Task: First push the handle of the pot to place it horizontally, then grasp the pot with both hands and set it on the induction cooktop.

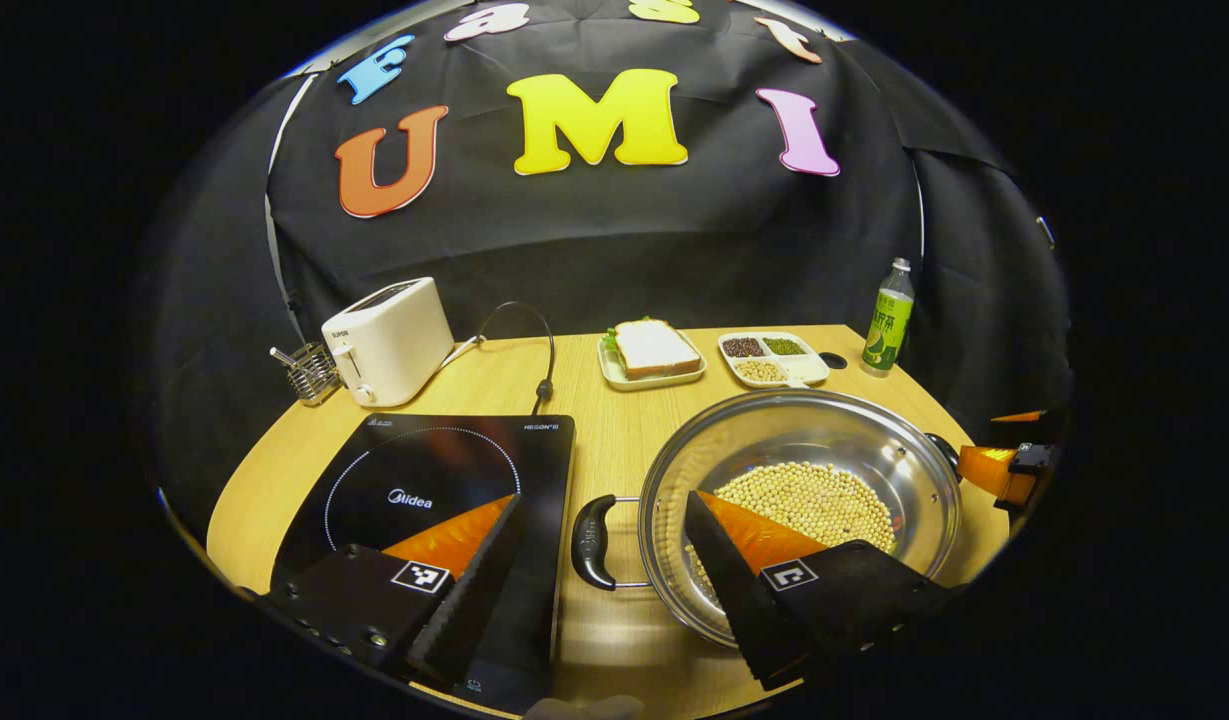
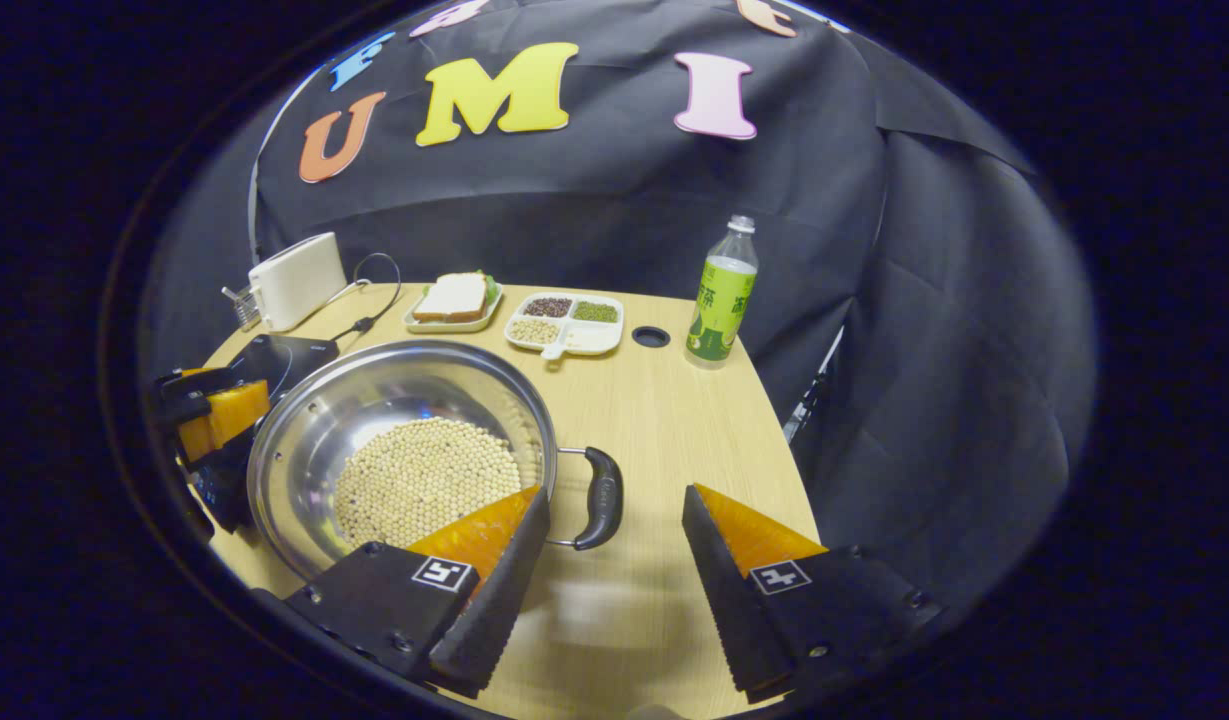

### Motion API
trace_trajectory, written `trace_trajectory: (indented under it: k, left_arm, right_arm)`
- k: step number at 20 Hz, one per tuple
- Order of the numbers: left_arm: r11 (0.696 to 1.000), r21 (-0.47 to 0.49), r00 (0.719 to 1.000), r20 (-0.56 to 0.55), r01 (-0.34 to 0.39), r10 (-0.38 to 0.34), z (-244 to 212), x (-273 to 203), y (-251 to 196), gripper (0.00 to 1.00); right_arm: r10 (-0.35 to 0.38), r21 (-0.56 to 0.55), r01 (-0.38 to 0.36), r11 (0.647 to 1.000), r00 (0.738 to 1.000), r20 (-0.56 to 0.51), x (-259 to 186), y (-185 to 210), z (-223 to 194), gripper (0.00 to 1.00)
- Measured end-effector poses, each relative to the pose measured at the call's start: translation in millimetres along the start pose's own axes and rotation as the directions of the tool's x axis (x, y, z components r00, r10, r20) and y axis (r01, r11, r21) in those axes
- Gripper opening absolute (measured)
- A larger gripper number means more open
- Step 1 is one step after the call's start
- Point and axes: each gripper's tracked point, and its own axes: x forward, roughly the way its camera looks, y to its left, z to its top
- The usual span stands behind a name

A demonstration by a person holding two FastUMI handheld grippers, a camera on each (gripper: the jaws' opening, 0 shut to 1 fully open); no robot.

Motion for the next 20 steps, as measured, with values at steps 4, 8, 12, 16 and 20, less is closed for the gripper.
trace_trajectory:
  k: [4,8,12,16,20]
  left_arm:
    - [1.0,0.01,0.999,-0.032,-0.012,0.012,-11.8,10.8,-0.2,0.97]
    - [1.0,0.004,0.998,-0.059,0.003,-0.003,-20.0,19.6,-5.9,0.97]
    - [1.0,0.003,0.997,-0.08,0.003,-0.003,-27.1,26.9,-10.6,0.97]
    - [1.0,0.004,0.995,-0.102,0.006,-0.006,-34.0,32.6,-13.9,0.97]
    - [1.0,-0.001,0.992,-0.128,0.007,-0.007,-41.4,37.5,-14.6,0.96]
  right_arm:
    - [-0.015,-0.013,0.015,1.0,1.0,-0.003,10.8,3.2,2.6,0.85]
    - [-0.002,0.0,0.002,1.0,1.0,-0.025,20.6,12.0,-2.1,0.87]
    - [0.005,0.014,-0.004,1.0,0.999,-0.051,31.7,16.5,-7.7,0.87]
    - [0.015,0.038,-0.012,0.999,0.997,-0.079,40.7,19.9,-17.0,0.87]
    - [0.036,0.055,-0.031,0.998,0.994,-0.1,45.8,23.3,-22.6,0.86]
